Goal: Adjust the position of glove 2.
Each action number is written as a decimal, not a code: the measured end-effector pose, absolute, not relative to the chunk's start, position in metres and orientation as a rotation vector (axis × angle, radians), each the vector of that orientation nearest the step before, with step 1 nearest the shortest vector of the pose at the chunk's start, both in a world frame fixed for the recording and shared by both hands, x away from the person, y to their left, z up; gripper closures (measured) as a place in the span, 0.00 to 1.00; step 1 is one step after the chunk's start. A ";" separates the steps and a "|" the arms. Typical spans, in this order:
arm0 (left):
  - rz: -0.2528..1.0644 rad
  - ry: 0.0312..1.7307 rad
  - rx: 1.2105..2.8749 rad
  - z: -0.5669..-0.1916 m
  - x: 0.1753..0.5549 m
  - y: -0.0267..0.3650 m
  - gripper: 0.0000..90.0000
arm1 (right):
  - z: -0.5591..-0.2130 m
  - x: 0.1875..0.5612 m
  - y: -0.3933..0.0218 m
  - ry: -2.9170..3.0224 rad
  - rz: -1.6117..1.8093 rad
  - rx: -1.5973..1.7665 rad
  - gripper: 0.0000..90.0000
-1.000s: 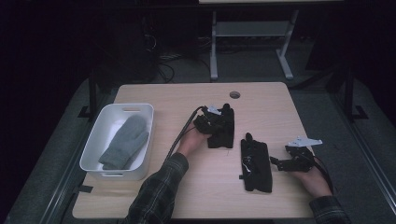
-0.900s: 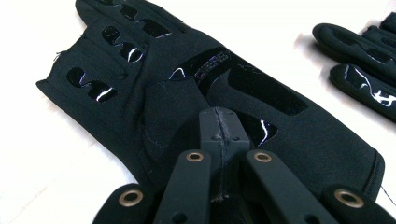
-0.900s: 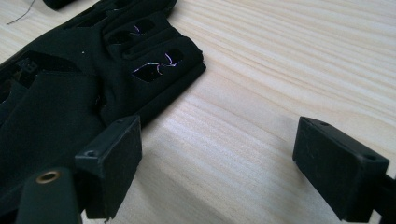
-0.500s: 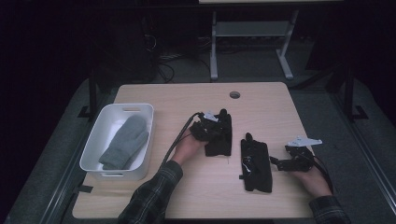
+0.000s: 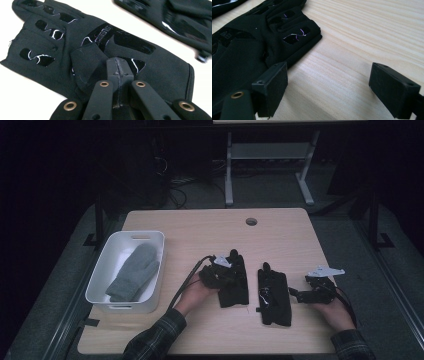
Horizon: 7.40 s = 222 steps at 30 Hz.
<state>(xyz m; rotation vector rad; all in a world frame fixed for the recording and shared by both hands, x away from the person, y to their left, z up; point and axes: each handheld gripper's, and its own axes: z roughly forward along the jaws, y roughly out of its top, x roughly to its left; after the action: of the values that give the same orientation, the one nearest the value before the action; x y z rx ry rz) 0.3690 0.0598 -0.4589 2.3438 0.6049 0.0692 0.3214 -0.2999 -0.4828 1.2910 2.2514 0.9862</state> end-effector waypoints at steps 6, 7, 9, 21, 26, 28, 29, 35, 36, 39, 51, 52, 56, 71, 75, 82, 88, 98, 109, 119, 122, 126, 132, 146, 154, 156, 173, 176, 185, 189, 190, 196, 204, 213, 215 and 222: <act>0.021 0.551 2.345 -0.460 0.350 0.071 0.99 | -0.483 0.321 -0.300 2.252 0.986 1.289 0.17; 0.013 0.541 2.345 -0.460 0.347 0.072 0.99 | -0.483 0.321 -0.300 2.254 0.986 1.288 0.16; -0.001 0.528 2.349 -0.460 0.342 0.076 0.99 | -0.483 0.321 -0.299 2.260 0.984 1.286 0.15; 0.057 0.542 2.327 -0.440 0.326 0.102 0.96 | -0.474 0.319 -0.296 2.286 0.997 1.269 0.29; 0.094 0.635 2.323 -0.440 0.323 0.116 0.96 | -0.457 0.311 -0.285 2.334 1.122 1.163 0.72; 0.098 0.660 2.333 -0.443 0.322 0.119 0.94 | -0.455 0.308 -0.277 2.374 1.140 1.133 0.83; 0.105 0.658 2.349 -0.443 0.322 0.120 0.91 | -0.455 0.307 -0.272 2.394 1.129 1.125 0.87; 0.128 0.717 2.333 -0.445 0.322 0.128 0.67 | -0.456 0.306 -0.265 2.440 1.082 1.098 1.00; 0.121 0.731 2.325 -0.446 0.323 0.128 0.63 | -0.457 0.306 -0.264 2.444 1.072 1.106 1.00; 0.088 0.769 2.289 -0.451 0.326 0.127 0.52 | -0.458 0.306 -0.264 2.457 1.055 1.106 1.00; 0.091 0.784 2.303 -0.461 0.329 0.115 0.52 | -0.457 0.307 -0.270 2.441 1.028 1.118 1.00; 0.099 0.793 2.295 -0.462 0.327 0.114 0.52 | -0.457 0.307 -0.270 2.441 1.023 1.121 1.00; 0.142 0.783 2.308 -0.461 0.326 0.113 0.65 | -0.459 0.308 -0.270 2.454 0.999 1.127 1.00; 0.061 0.825 2.237 -0.460 0.333 0.121 0.97 | -0.463 0.309 -0.260 2.510 1.001 1.103 1.00; 0.085 0.865 2.151 -0.454 0.340 0.123 0.97 | -0.463 0.309 -0.259 2.512 1.005 1.098 1.00; 0.103 0.888 2.098 -0.448 0.353 0.124 0.98 | -0.464 0.309 -0.255 2.527 1.015 1.089 1.00; 0.067 0.885 2.067 -0.444 0.353 0.125 0.97 | -0.463 0.309 -0.245 2.546 1.020 1.066 1.00; 0.030 0.822 2.021 -0.427 0.344 0.118 0.98 | -0.463 0.308 -0.234 2.570 1.019 1.040 1.00; -0.037 0.772 1.980 -0.415 0.337 0.108 0.98 | -0.463 0.309 -0.229 2.574 1.013 1.036 1.00; -0.046 0.762 1.946 -0.408 0.335 0.109 0.98 | -0.463 0.310 -0.223 2.580 1.016 1.018 1.00; -0.054 0.760 1.936 -0.406 0.333 0.107 0.98 | -0.463 0.310 -0.223 2.582 1.014 1.023 1.00; -0.058 0.746 1.933 -0.404 0.332 0.106 0.98 | -0.462 0.310 -0.221 2.582 1.012 1.025 1.00; -0.048 0.734 1.922 -0.399 0.332 0.104 0.98 | -0.462 0.310 -0.220 2.582 1.014 1.029 1.00; -0.073 0.724 1.936 -0.402 0.330 0.096 0.98 | -0.463 0.311 -0.219 2.590 1.017 1.021 1.00; -0.095 0.716 1.937 -0.404 0.331 0.090 0.98 | -0.463 0.310 -0.207 2.615 1.033 1.000 1.00; -0.098 0.717 1.934 -0.404 0.331 0.090 0.98 | -0.463 0.311 -0.203 2.622 1.036 0.988 1.00; -0.168 0.672 1.984 -0.417 0.328 0.054 0.98 | -0.464 0.312 -0.193 2.644 1.061 0.968 1.00; -0.174 0.667 1.992 -0.422 0.328 0.045 0.98 | -0.464 0.312 -0.193 2.645 1.061 0.966 1.00; -0.193 0.659 1.986 -0.432 0.329 0.030 0.95 | -0.461 0.313 -0.201 2.616 1.058 0.985 0.99; -0.188 0.638 1.999 -0.433 0.328 0.029 0.89 | -0.457 0.315 -0.218 2.543 1.080 1.045 0.91; -0.182 0.628 2.010 -0.433 0.328 0.029 0.90 | -0.456 0.315 -0.223 2.525 1.085 1.058 0.88; -0.150 0.550 2.102 -0.436 0.320 0.025 0.99 | -0.461 0.319 -0.245 2.432 1.050 1.146 0.52; -0.192 0.535 2.183 -0.458 0.311 0.008 0.99 | -0.472 0.327 -0.265 2.364 0.995 1.253 0.30; -0.191 0.558 2.247 -0.459 0.310 0.025 0.99 | -0.477 0.329 -0.267 2.346 0.973 1.242 0.23; -0.184 0.561 2.258 -0.457 0.310 0.031 0.99 | -0.477 0.329 -0.267 2.342 0.974 1.241 0.22; -0.161 0.577 2.286 -0.453 0.309 0.050 0.99 | -0.478 0.329 -0.268 2.333 0.977 1.244 0.20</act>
<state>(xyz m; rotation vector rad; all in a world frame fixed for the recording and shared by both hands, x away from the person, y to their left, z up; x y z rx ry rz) 0.3088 0.0496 -0.4532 2.2858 0.5768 -0.1613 0.3291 -0.2677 -0.4783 1.2443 2.3332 0.9774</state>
